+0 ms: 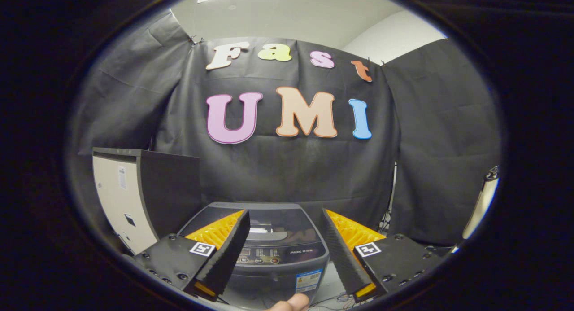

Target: Put the clothes into the washing machine and then close the washing machine lid.

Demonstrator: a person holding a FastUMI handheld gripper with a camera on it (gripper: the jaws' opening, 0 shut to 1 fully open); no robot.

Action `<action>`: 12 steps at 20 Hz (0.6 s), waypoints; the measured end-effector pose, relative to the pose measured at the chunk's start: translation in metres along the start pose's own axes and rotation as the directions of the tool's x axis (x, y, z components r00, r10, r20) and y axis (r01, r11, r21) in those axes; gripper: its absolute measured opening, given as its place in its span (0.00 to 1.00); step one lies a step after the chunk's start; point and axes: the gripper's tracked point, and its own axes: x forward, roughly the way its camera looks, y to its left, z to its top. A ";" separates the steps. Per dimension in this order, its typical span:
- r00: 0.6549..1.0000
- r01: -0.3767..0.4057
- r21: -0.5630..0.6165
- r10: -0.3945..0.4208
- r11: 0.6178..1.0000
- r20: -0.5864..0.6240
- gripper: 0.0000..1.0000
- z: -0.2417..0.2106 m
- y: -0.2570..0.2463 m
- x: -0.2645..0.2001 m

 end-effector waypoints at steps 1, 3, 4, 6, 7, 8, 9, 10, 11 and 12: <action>1.000 -0.009 0.005 0.009 1.000 0.000 0.97 0.001 0.003 0.000; 1.000 -0.023 0.001 0.023 1.000 0.001 0.97 0.001 0.007 0.001; 1.000 -0.029 -0.003 0.029 1.000 0.006 0.97 0.004 0.009 0.001; 0.999 -0.048 -0.006 0.048 0.999 0.017 0.97 0.007 0.016 0.000; 0.998 -0.055 -0.009 0.055 0.998 0.020 0.97 0.008 0.017 0.001; 0.998 -0.060 -0.012 0.060 0.998 0.021 0.97 0.008 0.018 0.001; 0.998 -0.062 -0.013 0.062 0.998 0.017 0.97 0.007 0.018 0.001; 0.998 -0.062 -0.010 0.062 0.998 0.012 0.97 0.006 0.018 0.002; 0.998 -0.063 -0.008 0.063 0.998 0.012 0.97 0.007 0.018 0.002; 0.998 -0.065 -0.015 0.065 0.998 0.019 0.97 0.010 0.020 0.002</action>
